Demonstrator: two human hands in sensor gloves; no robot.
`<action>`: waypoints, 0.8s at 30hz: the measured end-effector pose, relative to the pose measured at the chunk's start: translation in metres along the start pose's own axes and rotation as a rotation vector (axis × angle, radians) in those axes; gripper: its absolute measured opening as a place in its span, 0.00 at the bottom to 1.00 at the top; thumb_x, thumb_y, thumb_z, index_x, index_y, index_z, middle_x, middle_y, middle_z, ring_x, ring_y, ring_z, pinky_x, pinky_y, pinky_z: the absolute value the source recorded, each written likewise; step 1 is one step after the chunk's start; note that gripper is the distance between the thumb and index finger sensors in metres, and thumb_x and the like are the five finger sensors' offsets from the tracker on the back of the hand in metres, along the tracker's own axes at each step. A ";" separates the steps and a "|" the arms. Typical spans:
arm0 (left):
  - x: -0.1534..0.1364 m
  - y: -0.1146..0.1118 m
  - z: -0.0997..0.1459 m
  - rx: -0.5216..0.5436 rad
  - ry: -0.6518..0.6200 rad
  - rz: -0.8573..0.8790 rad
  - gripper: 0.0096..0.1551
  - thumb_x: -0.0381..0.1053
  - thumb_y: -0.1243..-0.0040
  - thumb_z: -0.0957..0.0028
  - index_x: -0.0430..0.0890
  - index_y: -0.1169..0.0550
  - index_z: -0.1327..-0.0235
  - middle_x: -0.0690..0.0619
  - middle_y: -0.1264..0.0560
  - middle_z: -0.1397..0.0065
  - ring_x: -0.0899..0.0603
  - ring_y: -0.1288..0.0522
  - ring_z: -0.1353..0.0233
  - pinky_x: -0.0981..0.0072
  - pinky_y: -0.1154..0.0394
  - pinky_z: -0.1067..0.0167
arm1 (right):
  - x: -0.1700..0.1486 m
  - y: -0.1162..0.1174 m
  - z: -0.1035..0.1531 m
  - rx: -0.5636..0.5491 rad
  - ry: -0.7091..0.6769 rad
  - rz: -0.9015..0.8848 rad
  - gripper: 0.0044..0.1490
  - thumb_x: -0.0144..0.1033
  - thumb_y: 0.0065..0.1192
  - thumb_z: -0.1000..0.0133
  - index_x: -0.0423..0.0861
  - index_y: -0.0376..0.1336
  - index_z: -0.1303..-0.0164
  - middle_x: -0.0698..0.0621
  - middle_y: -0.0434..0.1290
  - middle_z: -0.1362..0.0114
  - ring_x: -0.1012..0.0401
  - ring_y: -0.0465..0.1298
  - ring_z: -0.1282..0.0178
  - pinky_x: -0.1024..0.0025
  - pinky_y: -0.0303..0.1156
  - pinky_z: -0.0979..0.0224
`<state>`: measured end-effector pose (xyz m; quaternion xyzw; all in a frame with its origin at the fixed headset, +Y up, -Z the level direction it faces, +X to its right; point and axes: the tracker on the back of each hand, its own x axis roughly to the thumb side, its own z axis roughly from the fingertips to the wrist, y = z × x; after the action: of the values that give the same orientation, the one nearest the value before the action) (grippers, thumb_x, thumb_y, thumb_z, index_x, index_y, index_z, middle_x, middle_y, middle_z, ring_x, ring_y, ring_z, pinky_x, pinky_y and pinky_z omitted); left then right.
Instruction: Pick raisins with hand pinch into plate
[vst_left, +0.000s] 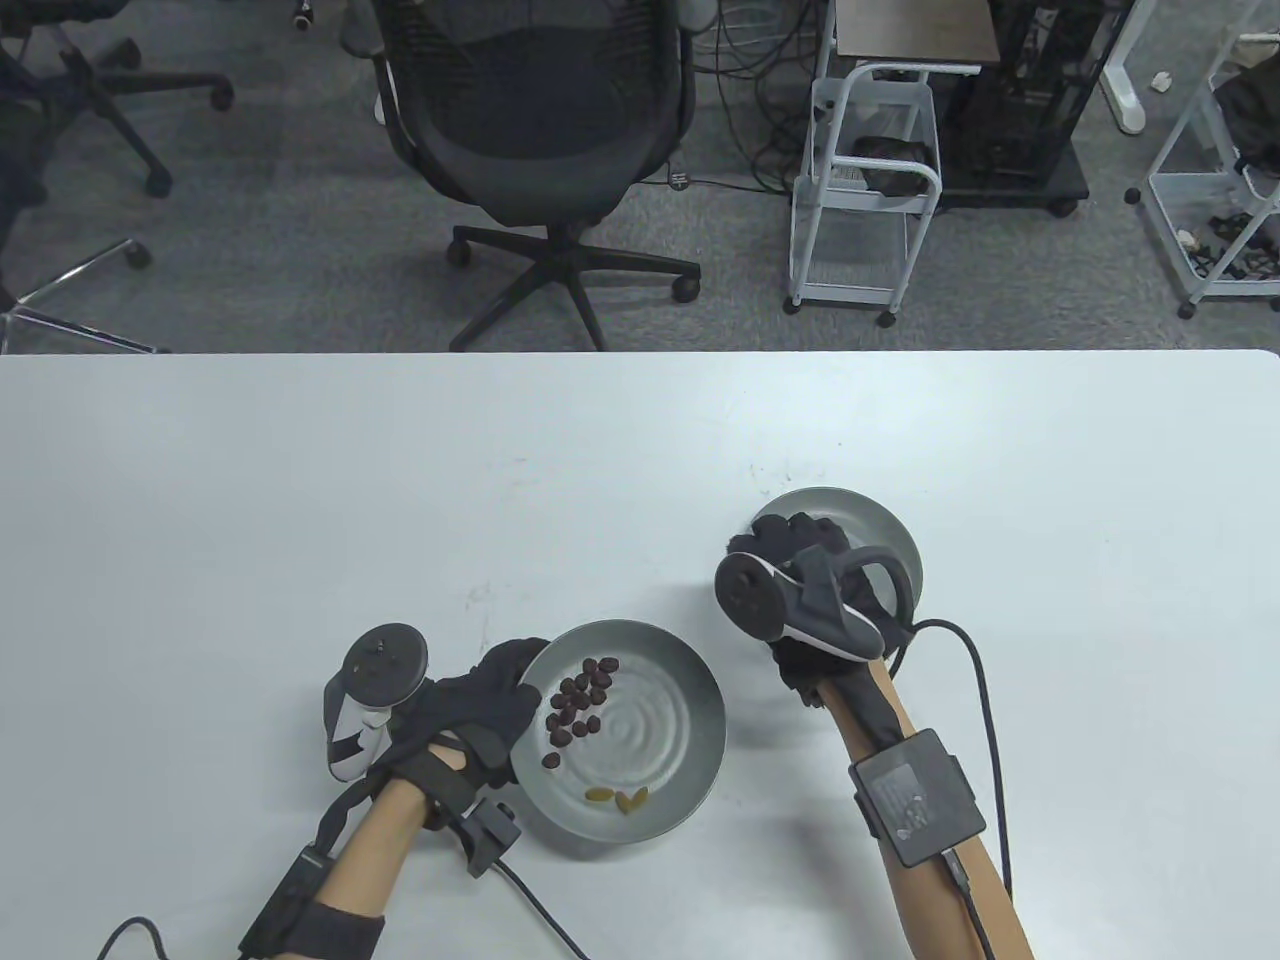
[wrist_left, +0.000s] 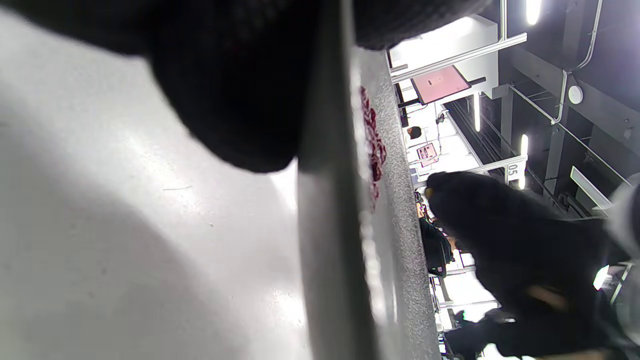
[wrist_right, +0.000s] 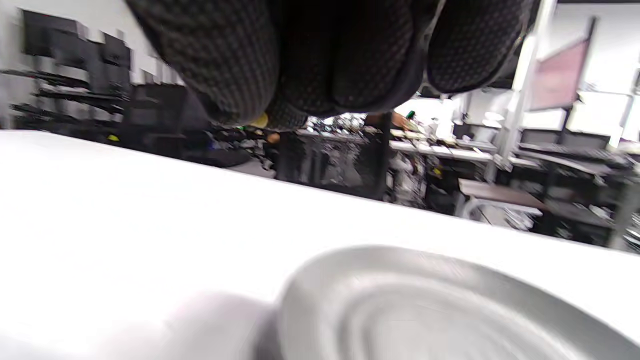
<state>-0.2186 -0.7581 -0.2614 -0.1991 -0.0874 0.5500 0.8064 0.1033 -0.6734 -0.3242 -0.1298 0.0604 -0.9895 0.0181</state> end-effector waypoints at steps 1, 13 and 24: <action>0.000 0.000 0.000 -0.001 -0.001 -0.002 0.34 0.48 0.43 0.49 0.45 0.32 0.27 0.41 0.17 0.42 0.45 0.14 0.76 0.61 0.16 0.82 | -0.007 0.013 -0.003 0.027 0.027 -0.005 0.27 0.42 0.71 0.46 0.45 0.73 0.38 0.46 0.77 0.42 0.52 0.78 0.49 0.40 0.71 0.28; -0.002 -0.001 -0.002 -0.004 0.007 -0.007 0.34 0.48 0.43 0.48 0.45 0.32 0.27 0.41 0.17 0.42 0.45 0.14 0.76 0.61 0.16 0.82 | -0.028 0.072 -0.017 0.193 0.094 0.037 0.26 0.42 0.71 0.46 0.46 0.73 0.39 0.47 0.77 0.42 0.52 0.78 0.48 0.40 0.70 0.28; -0.002 -0.001 -0.001 0.002 0.007 0.003 0.34 0.48 0.43 0.48 0.44 0.32 0.27 0.41 0.17 0.42 0.45 0.14 0.76 0.61 0.16 0.82 | -0.021 0.021 -0.009 0.095 0.084 -0.070 0.31 0.45 0.70 0.45 0.46 0.70 0.32 0.45 0.74 0.36 0.49 0.76 0.43 0.37 0.66 0.25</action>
<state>-0.2182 -0.7608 -0.2617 -0.2003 -0.0838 0.5507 0.8059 0.1214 -0.6918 -0.3407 -0.0890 0.0097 -0.9959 -0.0127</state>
